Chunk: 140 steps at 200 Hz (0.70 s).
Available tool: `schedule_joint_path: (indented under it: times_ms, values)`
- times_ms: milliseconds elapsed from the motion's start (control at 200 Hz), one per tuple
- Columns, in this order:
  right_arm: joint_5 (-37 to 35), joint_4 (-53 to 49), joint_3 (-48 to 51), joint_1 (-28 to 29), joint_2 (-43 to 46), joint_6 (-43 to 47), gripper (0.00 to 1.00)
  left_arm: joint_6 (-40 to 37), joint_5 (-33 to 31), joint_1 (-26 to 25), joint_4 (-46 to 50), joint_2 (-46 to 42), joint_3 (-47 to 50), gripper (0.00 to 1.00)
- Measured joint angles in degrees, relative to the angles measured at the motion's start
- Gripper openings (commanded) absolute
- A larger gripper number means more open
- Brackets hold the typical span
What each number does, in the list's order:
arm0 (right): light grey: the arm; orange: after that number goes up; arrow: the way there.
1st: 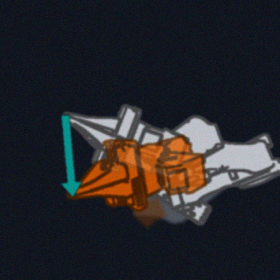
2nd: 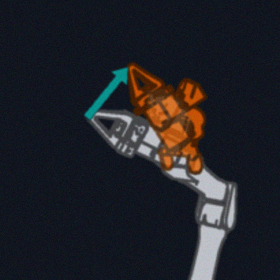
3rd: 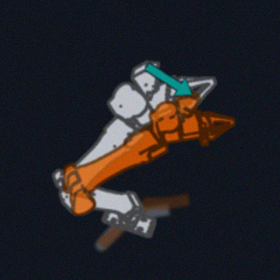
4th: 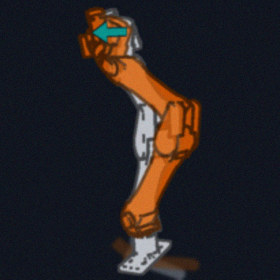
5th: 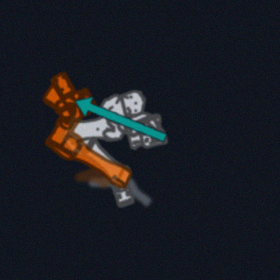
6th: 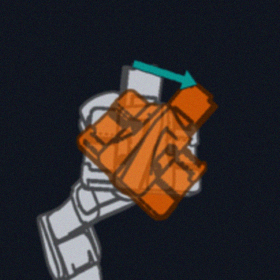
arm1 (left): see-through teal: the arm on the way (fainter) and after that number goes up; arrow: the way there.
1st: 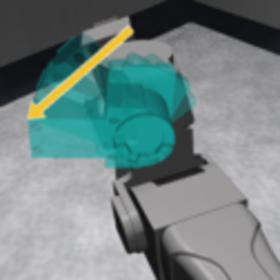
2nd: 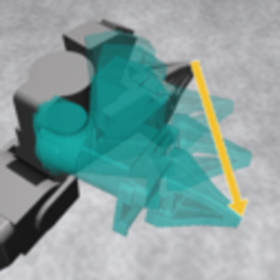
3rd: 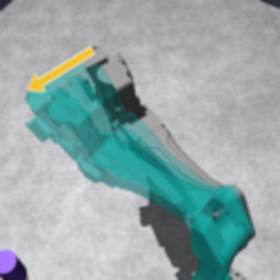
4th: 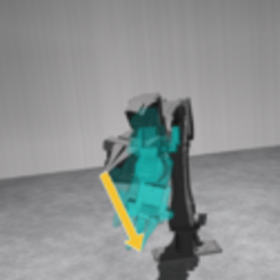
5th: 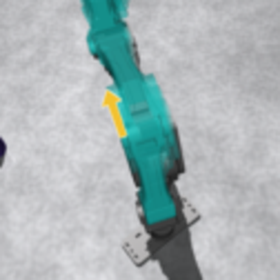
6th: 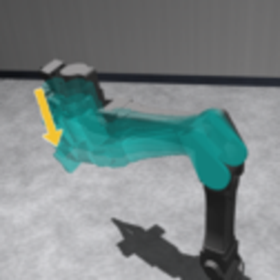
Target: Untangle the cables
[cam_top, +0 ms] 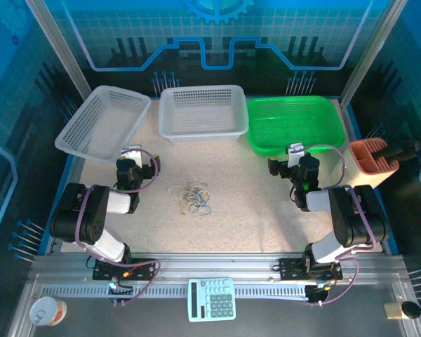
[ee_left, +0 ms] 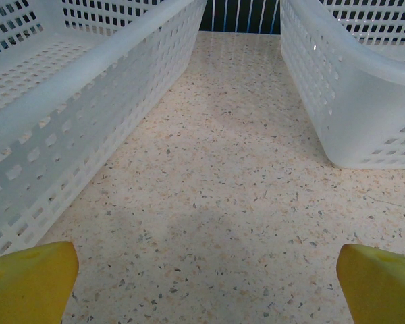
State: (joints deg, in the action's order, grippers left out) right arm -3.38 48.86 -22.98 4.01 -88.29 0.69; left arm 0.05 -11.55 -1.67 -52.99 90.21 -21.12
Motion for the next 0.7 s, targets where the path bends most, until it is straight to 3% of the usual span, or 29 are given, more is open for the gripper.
schedule_joint_path:
  times_ms: [355,700]
  values:
    - [0.9,-1.2,0.0,-0.1,0.8,0.0,1.0,-0.1,2.1,0.1,1.2,-0.6,-0.3,0.99]
    - [-2.6,-16.9,-3.1,-0.3,21.1,-3.9,1.0,1.2,1.8,0.0,18.3,-17.1,-5.2,0.99]
